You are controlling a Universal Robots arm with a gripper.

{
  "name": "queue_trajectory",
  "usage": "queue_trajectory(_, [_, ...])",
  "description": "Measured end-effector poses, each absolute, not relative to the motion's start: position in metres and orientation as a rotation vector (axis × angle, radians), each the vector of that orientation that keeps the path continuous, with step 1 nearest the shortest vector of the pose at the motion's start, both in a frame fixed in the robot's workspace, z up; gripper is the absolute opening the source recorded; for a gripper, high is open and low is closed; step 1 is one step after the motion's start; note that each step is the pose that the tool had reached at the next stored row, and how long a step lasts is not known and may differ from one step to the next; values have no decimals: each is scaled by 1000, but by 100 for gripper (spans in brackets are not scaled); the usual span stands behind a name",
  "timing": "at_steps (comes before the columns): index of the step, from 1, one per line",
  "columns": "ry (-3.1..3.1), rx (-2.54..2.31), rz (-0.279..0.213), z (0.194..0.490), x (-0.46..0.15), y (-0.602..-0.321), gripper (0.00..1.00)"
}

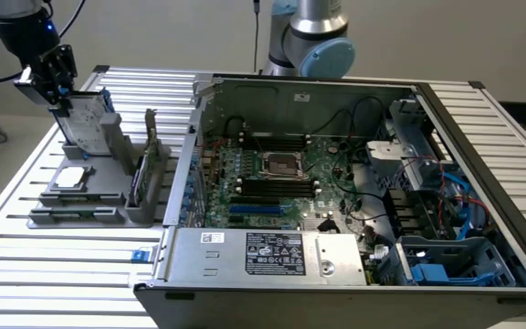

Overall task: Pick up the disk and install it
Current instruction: 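Pick up the disk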

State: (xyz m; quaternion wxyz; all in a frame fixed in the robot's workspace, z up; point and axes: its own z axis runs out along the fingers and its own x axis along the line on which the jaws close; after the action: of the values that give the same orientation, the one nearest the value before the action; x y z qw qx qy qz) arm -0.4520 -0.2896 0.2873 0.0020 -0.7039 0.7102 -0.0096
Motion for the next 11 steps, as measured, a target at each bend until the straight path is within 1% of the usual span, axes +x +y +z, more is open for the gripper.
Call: queue_trajectory(11, [2217,-2219,-29,286,-454,-289,48])
